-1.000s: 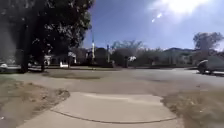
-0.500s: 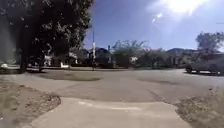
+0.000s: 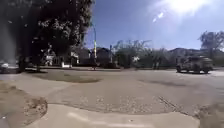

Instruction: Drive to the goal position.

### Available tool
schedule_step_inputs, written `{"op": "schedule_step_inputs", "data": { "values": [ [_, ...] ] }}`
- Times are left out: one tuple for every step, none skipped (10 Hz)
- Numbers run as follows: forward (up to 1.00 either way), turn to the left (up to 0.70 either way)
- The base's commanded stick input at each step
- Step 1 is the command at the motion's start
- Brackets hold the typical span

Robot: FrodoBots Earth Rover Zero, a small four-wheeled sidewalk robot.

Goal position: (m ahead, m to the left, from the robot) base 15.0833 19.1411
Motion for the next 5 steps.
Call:
{"op": "schedule_step_inputs", "data": {
  "values": [
    [0.85,0.33],
    [0.85,0.33],
    [0.85,0.28],
    [0.85,0.05],
    [0.85,0.00]
  ]
}}
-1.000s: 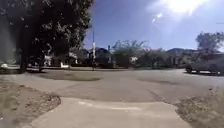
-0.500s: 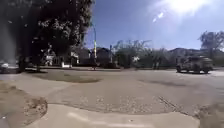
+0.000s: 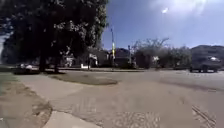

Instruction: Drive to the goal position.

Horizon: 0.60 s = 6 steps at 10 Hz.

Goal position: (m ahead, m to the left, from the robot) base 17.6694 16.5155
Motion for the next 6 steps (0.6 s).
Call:
{"op": "schedule_step_inputs", "data": {
  "values": [
    [0.85,0.04],
    [0.85,0.09],
    [0.85,0.34],
    [0.85,0.34],
    [0.85,0.34],
    [0.85,0.34]
  ]
}}
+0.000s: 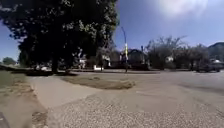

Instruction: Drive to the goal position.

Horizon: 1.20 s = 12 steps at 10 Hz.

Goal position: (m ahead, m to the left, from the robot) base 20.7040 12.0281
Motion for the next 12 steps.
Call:
{"op": "schedule_step_inputs", "data": {
  "values": [
    [0.85,0.34],
    [0.85,0.34],
    [0.85,0.34],
    [0.85,0.34],
    [0.85,0.34],
    [0.85,0.34],
    [0.85,0.34],
    [0.85,0.34],
    [0.85,0.34],
    [0.85,0.34],
    [0.85,0.33],
    [0.85,0.25]
  ]
}}
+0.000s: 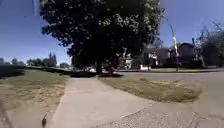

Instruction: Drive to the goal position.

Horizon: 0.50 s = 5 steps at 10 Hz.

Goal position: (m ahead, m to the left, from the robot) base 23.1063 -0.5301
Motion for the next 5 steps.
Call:
{"op": "schedule_step_inputs", "data": {
  "values": [
    [0.85,0.00],
    [0.85,0.00],
    [0.85,0.00],
    [0.85,0.00],
    [0.85,0.00]
  ]
}}
